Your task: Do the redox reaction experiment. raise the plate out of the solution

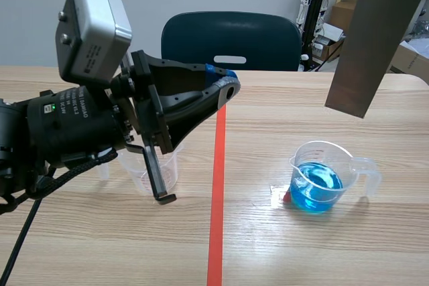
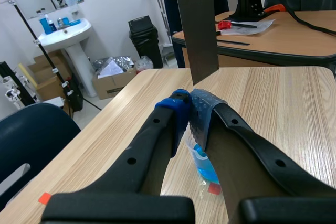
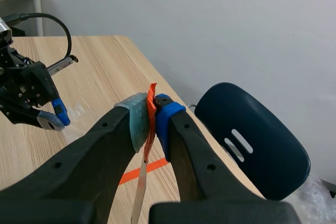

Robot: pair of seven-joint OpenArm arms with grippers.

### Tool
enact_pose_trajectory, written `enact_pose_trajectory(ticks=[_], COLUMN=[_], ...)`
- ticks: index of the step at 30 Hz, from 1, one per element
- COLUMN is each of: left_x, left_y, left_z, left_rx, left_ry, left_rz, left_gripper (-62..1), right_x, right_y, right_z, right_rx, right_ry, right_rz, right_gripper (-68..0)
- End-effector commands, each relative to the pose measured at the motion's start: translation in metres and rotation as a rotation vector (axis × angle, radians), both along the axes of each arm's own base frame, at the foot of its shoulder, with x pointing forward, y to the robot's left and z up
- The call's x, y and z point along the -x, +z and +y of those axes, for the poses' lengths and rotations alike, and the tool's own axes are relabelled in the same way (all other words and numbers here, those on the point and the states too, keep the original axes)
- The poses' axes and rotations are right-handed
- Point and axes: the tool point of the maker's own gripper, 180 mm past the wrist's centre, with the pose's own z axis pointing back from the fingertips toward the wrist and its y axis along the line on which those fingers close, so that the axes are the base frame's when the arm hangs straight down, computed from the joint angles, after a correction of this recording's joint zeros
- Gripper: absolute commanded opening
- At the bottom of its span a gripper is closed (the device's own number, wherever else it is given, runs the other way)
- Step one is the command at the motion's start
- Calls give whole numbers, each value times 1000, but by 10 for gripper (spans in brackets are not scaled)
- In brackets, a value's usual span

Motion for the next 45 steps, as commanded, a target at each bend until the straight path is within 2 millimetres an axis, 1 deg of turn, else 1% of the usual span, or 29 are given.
enact_pose_trajectory(ticks=[1, 14, 17, 22, 29, 40, 45], left_x=[-1, -1, -3, -7, -6, -6, -8], left_y=[9, 8, 2, -17, -27, -27, -21], left_z=[0, 0, -1, -1, -1, -1, -1], left_rx=[35, 31, -2, -98, -151, -149, -136], left_ry=[-2, -1, 7, 29, 24, 23, 21], left_rz=[-13, -12, 1, 41, 66, 65, 48], left_gripper=[-575, -575, -576, -576, -576, -576, -576], right_x=[-2, -2, -2, -1, -1, -2, -2], right_y=[13, 13, 13, 13, 13, 12, 11], right_z=[-2, -2, -2, -2, -2, -3, -4], right_rx=[-16, -15, -15, -14, -14, -15, -15], right_ry=[-2, -3, -3, 1, 1, -3, -1], right_rz=[-40, -39, -39, -38, -38, -36, -32], right_gripper=[-673, -673, -673, -673, -673, -674, -673])
